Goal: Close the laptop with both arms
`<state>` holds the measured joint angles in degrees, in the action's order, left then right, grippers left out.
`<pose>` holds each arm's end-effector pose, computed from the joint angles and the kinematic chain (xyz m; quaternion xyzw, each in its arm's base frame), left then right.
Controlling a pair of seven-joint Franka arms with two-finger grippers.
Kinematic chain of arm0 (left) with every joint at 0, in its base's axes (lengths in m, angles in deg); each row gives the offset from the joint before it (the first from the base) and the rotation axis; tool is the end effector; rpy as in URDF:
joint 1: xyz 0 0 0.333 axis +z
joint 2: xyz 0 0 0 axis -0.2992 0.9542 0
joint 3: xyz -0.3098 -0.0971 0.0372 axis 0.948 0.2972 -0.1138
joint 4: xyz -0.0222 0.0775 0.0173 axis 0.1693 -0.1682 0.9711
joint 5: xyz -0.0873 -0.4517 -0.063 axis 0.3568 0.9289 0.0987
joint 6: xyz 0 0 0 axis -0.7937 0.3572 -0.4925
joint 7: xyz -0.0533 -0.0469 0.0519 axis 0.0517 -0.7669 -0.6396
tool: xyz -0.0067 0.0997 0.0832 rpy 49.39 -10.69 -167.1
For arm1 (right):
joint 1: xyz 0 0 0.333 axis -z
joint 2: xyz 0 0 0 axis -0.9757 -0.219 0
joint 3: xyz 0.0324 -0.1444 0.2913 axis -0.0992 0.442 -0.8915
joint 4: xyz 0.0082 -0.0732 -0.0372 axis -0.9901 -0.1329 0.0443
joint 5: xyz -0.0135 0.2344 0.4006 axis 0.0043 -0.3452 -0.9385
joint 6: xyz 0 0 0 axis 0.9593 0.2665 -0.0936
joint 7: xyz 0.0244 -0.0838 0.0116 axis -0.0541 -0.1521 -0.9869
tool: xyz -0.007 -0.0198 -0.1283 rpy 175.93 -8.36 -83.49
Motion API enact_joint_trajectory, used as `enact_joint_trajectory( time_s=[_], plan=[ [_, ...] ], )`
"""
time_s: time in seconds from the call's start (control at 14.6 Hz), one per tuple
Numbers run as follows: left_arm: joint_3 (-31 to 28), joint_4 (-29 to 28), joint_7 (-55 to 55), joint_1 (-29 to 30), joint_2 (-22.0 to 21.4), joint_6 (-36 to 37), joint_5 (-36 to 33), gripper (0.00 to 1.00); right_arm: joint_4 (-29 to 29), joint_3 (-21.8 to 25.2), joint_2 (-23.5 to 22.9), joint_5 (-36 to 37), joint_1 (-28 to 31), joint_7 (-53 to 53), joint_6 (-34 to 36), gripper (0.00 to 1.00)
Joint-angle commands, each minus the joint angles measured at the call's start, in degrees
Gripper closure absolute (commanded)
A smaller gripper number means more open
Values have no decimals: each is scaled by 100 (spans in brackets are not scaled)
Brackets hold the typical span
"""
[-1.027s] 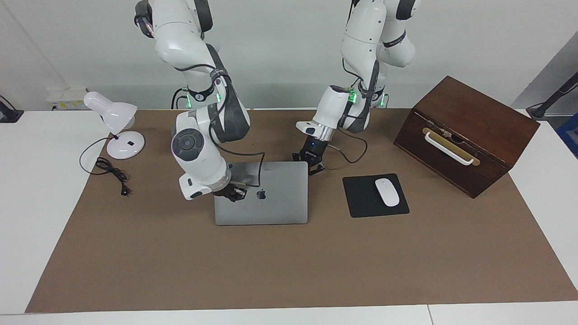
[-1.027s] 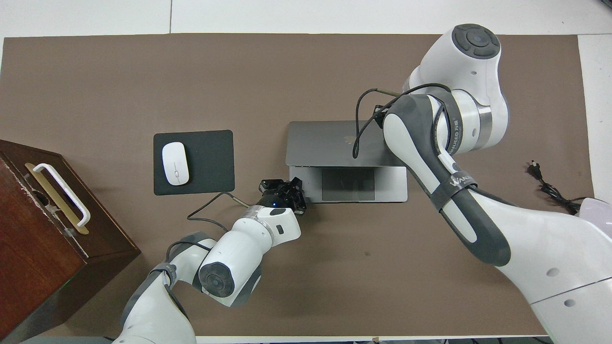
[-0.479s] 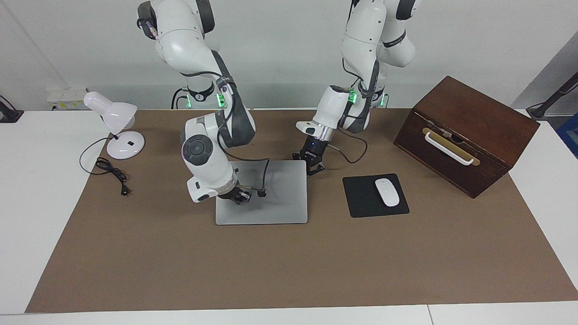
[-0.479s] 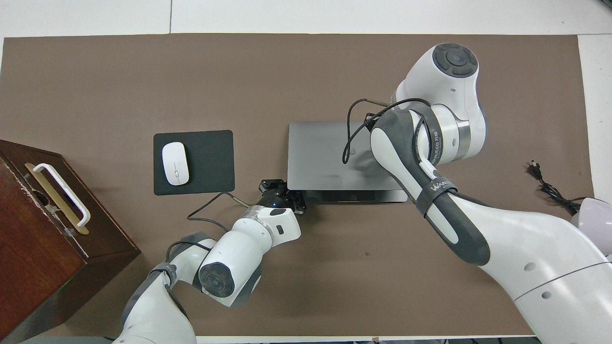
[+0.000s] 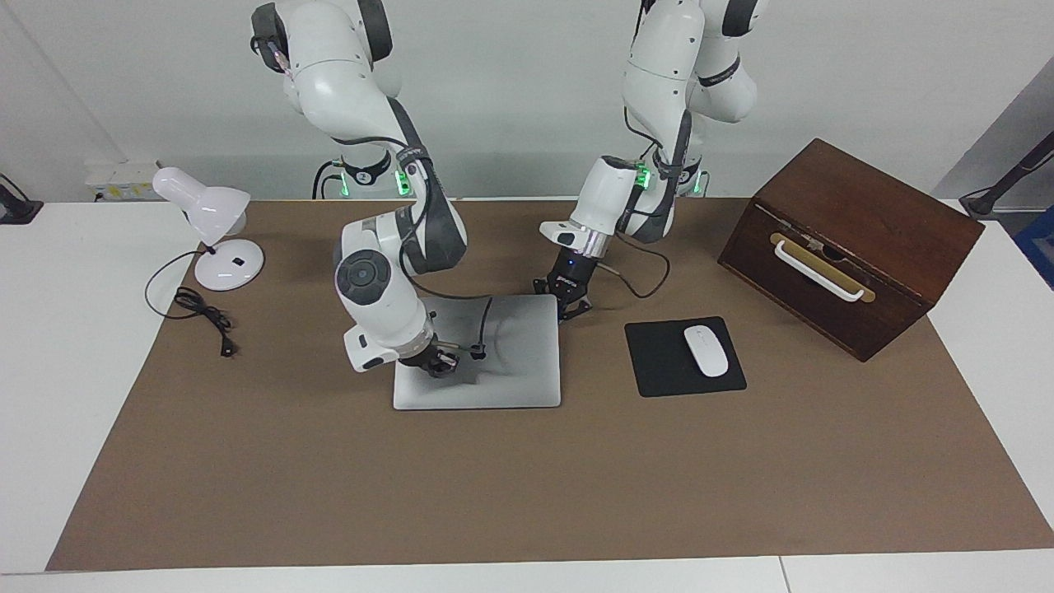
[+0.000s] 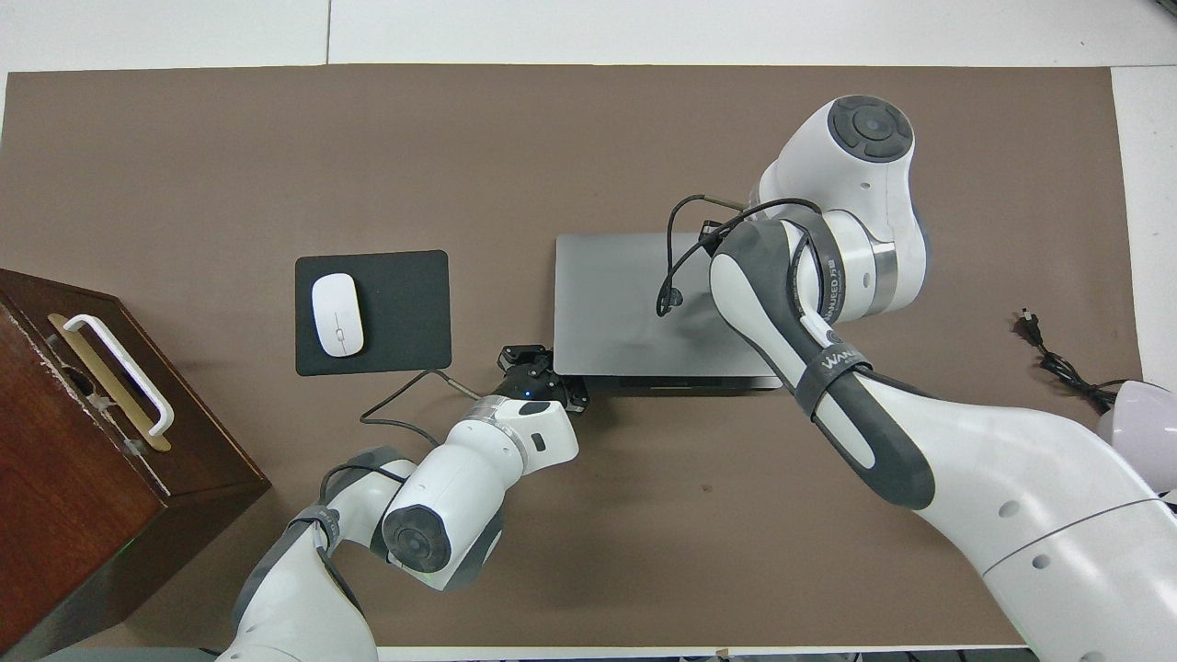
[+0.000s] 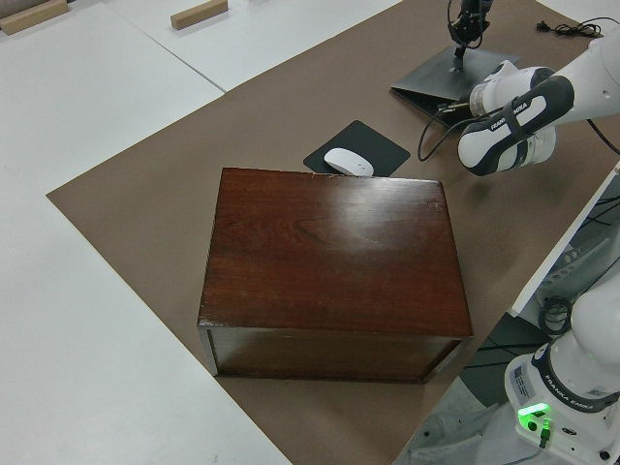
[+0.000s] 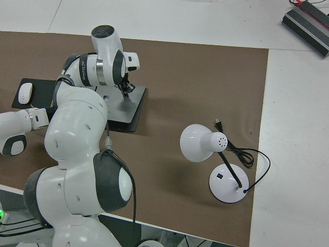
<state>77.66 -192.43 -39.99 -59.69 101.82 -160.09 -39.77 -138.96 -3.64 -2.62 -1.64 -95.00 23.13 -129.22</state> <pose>0.4432 -0.3769 0.1893 0.8816 -0.2984 0.3453 0.1204 0.7119 0.2158 0.2717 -0.9790 0.1888 0.0617 0.0460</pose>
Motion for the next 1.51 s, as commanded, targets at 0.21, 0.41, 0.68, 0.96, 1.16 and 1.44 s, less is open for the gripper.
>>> enact_joint_trajectory(
  time_s=[0.21,0.41,0.68,0.96,1.16,1.44],
  plan=[
    [-38,-172,-121,80,336,14,-57,100,129,-31,46,-126,94,86,59,100],
    [-38,-172,-121,89,336,14,-57,100,612,13,256,-117,244,77,516,100],
    [-29,-172,-60,115,327,14,-49,100,1001,57,643,6,630,-80,746,100],
    [-20,-136,168,203,231,31,-49,100,992,48,1039,787,1307,-1841,754,100],
    [-11,-145,230,203,151,49,-49,100,992,48,1180,832,1685,-2926,763,100],
    [-3,-163,336,230,46,84,-40,100,992,14,1338,841,1695,-3166,982,21]
  ],
)
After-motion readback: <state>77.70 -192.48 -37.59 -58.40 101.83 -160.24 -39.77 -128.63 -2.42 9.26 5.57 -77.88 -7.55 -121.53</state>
